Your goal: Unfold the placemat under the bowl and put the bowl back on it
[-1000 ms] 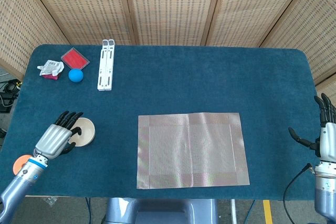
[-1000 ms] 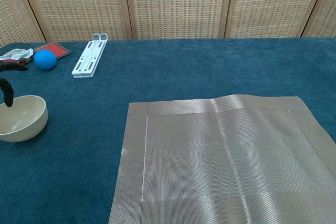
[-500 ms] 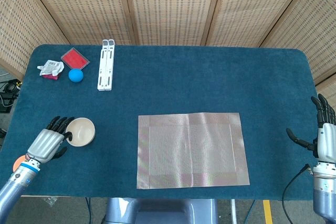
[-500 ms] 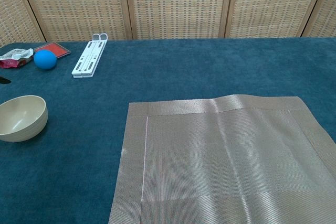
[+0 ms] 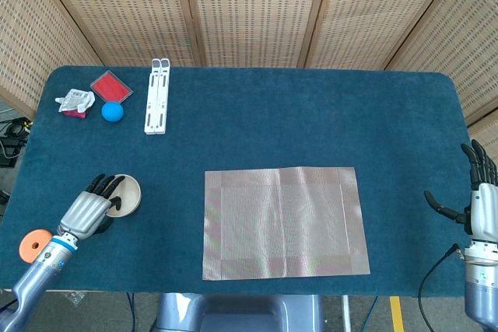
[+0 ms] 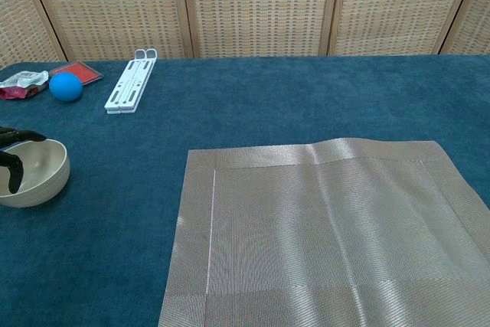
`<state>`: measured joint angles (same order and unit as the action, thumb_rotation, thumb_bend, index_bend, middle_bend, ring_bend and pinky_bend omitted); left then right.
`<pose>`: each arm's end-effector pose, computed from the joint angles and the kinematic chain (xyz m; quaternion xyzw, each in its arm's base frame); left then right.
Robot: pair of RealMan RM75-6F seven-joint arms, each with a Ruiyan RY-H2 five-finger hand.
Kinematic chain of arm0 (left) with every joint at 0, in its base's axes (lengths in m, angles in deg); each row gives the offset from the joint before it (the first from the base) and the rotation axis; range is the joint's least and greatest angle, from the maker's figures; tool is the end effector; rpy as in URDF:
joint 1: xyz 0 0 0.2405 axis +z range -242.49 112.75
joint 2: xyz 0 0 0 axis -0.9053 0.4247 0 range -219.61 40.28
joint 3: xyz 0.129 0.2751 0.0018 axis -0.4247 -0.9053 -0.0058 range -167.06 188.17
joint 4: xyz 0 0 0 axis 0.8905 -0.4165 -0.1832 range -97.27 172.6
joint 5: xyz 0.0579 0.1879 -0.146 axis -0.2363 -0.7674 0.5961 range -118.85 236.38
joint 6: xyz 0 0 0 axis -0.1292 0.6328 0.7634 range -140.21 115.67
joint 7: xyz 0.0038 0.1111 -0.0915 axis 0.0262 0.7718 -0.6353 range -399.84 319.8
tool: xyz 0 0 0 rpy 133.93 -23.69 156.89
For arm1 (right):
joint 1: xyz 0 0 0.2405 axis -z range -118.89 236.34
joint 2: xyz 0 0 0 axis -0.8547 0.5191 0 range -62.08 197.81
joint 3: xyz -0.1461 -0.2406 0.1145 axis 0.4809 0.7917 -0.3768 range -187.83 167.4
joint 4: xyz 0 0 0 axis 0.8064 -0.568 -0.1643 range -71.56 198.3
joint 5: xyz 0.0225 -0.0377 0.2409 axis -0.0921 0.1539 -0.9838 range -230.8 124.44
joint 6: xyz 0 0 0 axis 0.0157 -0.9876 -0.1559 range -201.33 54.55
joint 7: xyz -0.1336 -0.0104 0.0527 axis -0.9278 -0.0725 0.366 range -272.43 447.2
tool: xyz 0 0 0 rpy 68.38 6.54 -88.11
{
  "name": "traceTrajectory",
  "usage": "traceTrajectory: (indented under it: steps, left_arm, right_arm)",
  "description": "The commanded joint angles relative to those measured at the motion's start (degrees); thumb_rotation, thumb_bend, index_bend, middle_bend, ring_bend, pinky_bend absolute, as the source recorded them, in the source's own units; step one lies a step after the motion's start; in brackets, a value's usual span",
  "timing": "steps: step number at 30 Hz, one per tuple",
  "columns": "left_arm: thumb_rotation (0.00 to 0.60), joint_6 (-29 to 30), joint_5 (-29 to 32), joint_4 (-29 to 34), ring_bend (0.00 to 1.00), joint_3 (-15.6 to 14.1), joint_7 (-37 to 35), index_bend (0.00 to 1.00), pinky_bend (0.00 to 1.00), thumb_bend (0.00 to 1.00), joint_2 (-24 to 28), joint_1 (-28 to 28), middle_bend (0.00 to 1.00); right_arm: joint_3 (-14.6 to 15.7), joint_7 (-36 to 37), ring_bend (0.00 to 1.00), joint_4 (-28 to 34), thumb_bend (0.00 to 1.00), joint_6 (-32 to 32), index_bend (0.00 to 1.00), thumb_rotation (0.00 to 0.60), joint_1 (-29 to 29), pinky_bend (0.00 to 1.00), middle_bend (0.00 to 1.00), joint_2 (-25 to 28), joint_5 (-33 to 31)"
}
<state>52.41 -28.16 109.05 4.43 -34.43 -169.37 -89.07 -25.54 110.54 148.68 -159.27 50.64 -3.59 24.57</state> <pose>-0.3751 0.2765 0.0179 -0.7861 -0.3223 -0.2576 0.4602 -0.3697 -0.2565 0.1583 0.4160 -0.4418 0.5760 0.5477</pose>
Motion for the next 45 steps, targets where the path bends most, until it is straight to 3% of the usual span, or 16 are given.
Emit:
traceTrajectory:
  steps: [1,11,19,27,34,45]
  left_arm:
    - [0.600,-0.8,-0.1,-1.1,0.00,0.3,0.1,0.50,0.00,0.38,-1.2,-0.3,0.00]
    - [0.600,-0.5,-1.7,-3.9,0.00,1.1,-1.9,0.71,0.00,0.55,-4.1,-0.8,0.00]
    - [0.600,-1.1,-3.0,-2.5,0.00,3.5,-2.0,0.72,0.00,0.55,-4.1,-3.8,0.00]
    - [0.600,-4.4,-4.8,4.3,0.00,9.5,1.3,0.72,0.00,0.55,-6.0,-12.3,0.00]
    - [0.600,-10.2,-4.7,4.0,0.00,13.7,3.6,0.72,0.00,0.55,-13.6,-20.7,0.00]
    - [0.600,-19.1,-1.0,-3.8,0.00,15.7,6.8,0.71,0.00,0.55,-27.7,-29.7,0.00]
  right_arm:
    - [0.0,0.0,0.00,0.0,0.35,0.1,0.12,0.600,0.0,0.00,0.00,0.0,0.0]
    - [0.0,-0.1,0.00,-0.3,0.35,0.2,0.12,0.600,-0.1,0.00,0.00,-0.2,-0.3]
    - [-0.4,0.2,0.00,-0.7,0.35,0.5,0.12,0.600,-0.3,0.00,0.00,-0.2,-0.8]
    - [-0.8,0.7,0.00,-1.4,0.35,1.2,0.12,0.600,-0.5,0.00,0.00,-0.3,-1.6]
    - [-1.6,1.9,0.00,-2.4,0.35,2.1,0.12,0.600,-0.6,0.00,0.00,-0.1,-3.2]
    - [-2.5,3.3,0.00,-3.3,0.35,2.9,0.12,0.600,-0.5,0.00,0.00,0.3,-4.5]
